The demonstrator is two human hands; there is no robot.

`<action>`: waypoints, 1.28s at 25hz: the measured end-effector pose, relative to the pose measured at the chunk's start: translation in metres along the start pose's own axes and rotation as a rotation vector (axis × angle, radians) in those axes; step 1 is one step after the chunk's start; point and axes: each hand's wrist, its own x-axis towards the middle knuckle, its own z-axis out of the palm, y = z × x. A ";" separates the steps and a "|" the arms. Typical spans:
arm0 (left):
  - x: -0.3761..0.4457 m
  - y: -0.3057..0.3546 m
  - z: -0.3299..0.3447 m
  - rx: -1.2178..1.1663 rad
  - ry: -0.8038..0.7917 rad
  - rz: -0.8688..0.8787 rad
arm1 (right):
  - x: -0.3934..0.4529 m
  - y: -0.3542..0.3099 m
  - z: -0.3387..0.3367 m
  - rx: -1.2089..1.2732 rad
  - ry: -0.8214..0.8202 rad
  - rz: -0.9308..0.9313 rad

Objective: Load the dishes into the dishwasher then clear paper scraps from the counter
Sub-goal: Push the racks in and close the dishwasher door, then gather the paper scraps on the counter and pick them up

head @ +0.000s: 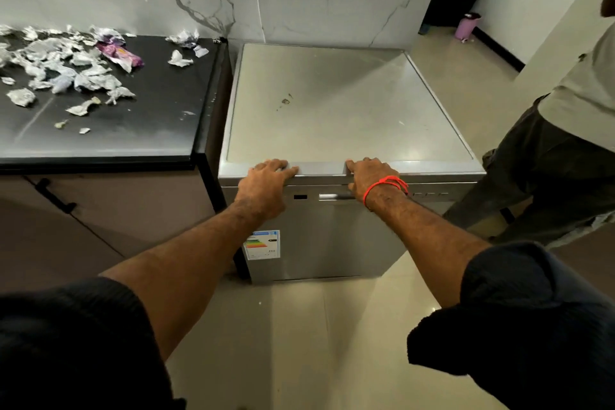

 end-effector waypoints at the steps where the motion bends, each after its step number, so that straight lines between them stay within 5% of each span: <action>1: 0.000 -0.002 -0.004 -0.010 -0.033 0.017 | 0.000 -0.001 -0.006 0.010 -0.037 -0.008; 5: 0.009 -0.014 -0.026 -0.106 -0.213 0.076 | -0.004 -0.002 -0.030 0.065 -0.211 -0.016; 8: 0.012 -0.034 -0.047 -0.460 -0.322 0.011 | -0.021 -0.004 -0.034 0.348 -0.267 0.044; 12: 0.009 -0.040 -0.059 -0.653 -0.085 -0.065 | -0.033 -0.030 -0.041 0.924 -0.051 0.086; 15: 0.008 -0.034 -0.071 -0.807 0.093 -0.135 | -0.018 -0.058 -0.054 1.213 -0.057 0.110; 32: 0.002 -0.126 -0.133 -0.976 0.633 -0.599 | 0.097 -0.197 -0.120 1.452 -0.345 -0.416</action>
